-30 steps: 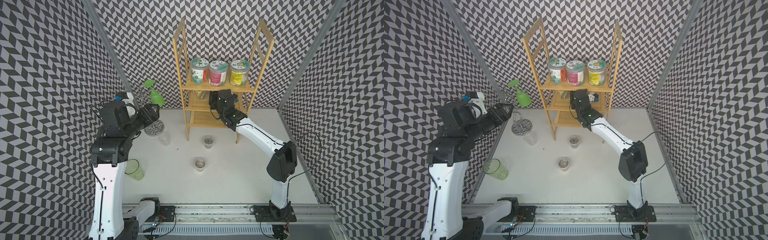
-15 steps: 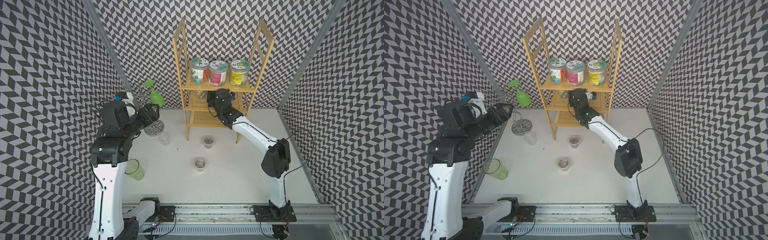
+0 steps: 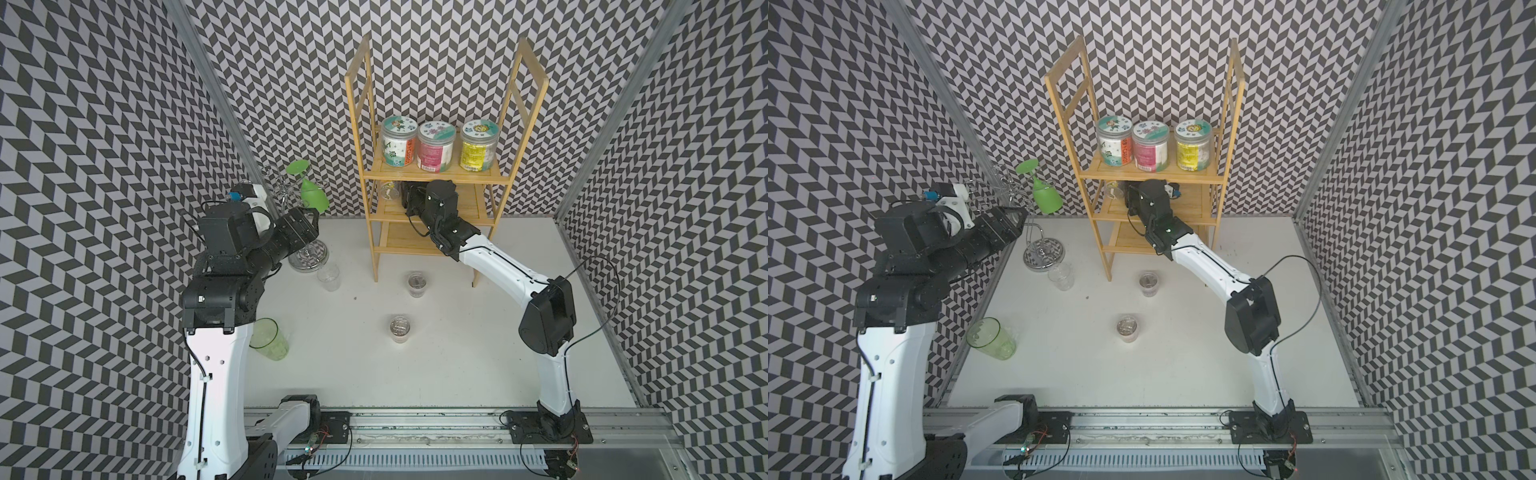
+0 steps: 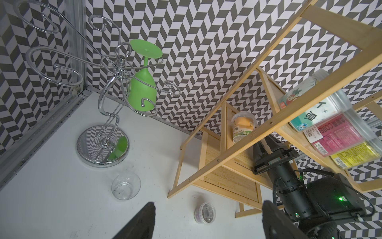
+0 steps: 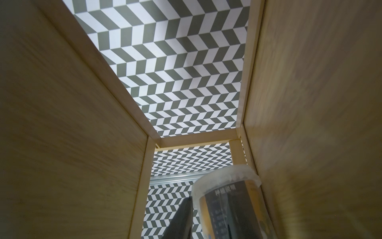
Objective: Place the seed container on the shelf
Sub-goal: Adjust the seed jar on the shelf.
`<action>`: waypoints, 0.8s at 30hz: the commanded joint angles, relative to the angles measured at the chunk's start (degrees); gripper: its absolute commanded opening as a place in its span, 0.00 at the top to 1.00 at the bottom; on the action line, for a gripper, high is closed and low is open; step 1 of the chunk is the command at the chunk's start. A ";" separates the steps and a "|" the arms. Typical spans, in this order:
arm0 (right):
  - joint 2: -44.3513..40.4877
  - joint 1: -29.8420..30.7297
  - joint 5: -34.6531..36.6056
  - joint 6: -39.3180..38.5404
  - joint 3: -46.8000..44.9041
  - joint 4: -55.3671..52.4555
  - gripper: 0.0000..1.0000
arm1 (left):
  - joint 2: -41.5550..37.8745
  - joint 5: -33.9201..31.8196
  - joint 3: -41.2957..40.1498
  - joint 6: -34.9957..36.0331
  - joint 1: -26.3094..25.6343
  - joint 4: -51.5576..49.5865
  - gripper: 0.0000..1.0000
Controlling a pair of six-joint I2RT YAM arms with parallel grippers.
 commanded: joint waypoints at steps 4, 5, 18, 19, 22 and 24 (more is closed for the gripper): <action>-1.44 0.61 -2.07 0.51 -2.70 -2.11 0.65 | -1.36 -0.43 0.48 0.65 -0.16 1.10 0.18; -1.68 0.56 -2.00 0.50 -2.96 -2.03 0.64 | -1.35 -0.34 0.39 0.69 -0.16 1.08 0.18; -4.06 0.67 -2.09 -2.82 -1.95 -12.39 0.38 | -1.72 0.02 0.22 0.39 -0.16 1.13 0.18; -4.05 0.75 -2.14 -2.89 -1.95 -12.61 0.38 | -1.72 0.01 0.22 0.39 -0.16 1.21 0.17; -4.12 0.98 -2.35 -2.62 -2.56 -11.95 0.37 | -1.90 0.05 0.13 0.44 -0.16 1.17 0.17; -4.04 1.18 -2.44 -2.70 -2.46 -11.81 0.37 | -2.06 -0.05 -0.01 0.52 -0.16 1.04 0.17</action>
